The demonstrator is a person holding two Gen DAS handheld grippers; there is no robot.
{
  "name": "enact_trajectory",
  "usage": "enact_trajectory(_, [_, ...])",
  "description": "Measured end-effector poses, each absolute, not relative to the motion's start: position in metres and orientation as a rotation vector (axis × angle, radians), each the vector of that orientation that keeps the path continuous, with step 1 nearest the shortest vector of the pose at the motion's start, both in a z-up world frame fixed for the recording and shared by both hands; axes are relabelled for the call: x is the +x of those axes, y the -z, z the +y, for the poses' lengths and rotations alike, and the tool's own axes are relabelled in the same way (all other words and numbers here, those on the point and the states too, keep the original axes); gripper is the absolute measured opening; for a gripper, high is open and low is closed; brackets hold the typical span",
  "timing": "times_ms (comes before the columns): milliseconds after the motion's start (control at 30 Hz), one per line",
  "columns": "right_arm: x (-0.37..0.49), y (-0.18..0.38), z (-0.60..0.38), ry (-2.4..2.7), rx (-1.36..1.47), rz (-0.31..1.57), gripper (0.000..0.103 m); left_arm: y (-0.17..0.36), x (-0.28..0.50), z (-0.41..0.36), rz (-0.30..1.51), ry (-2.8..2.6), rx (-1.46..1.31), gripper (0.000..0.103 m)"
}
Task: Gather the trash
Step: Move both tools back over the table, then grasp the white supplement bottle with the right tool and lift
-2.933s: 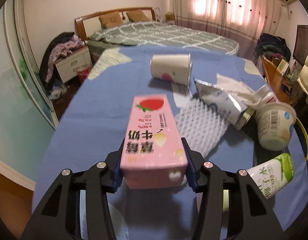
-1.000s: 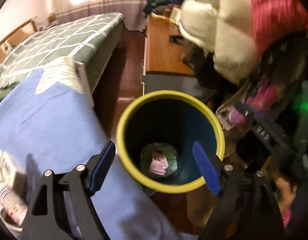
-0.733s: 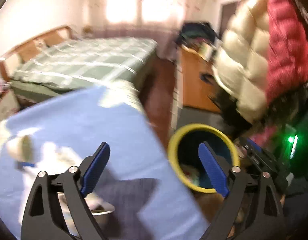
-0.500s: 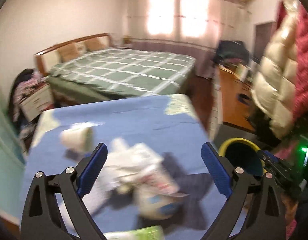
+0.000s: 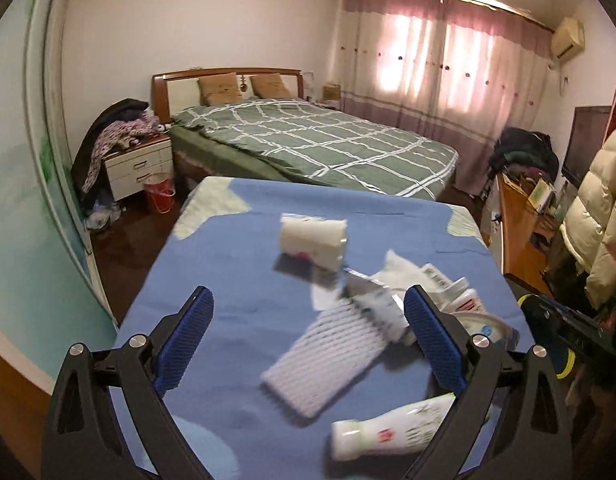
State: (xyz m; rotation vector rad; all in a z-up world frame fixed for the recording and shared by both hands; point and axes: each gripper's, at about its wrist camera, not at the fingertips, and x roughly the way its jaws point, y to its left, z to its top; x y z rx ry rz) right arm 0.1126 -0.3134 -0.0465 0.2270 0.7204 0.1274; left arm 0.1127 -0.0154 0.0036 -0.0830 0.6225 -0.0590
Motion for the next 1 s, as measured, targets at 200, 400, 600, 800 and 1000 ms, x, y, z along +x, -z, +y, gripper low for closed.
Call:
enact_trajectory(200, [0.15, 0.056, -0.286, -0.182, 0.152, 0.858, 0.032, 0.013, 0.1, 0.016, 0.634, 0.031, -0.114, 0.095])
enact_trajectory(400, [0.162, 0.065, -0.269, -0.269, 0.092, 0.936, 0.04, 0.02, 0.101, 0.019, 0.648, 0.026, -0.13, 0.095])
enact_trajectory(600, [0.173, 0.074, -0.26, -0.33, 0.108, 0.972, 0.051, 0.023, 0.108, 0.004, 0.659, 0.054, -0.109, 0.095])
enact_trajectory(800, [0.179, 0.077, -0.26, -0.378, 0.191, 0.991, 0.044, 0.026, 0.109, -0.004, 0.663, 0.069, -0.102, 0.095])
enact_trajectory(1000, [0.169, 0.066, -0.273, -0.351, 0.264, 0.94, 0.044, 0.031, 0.109, -0.006, 0.669, 0.078, -0.104, 0.095])
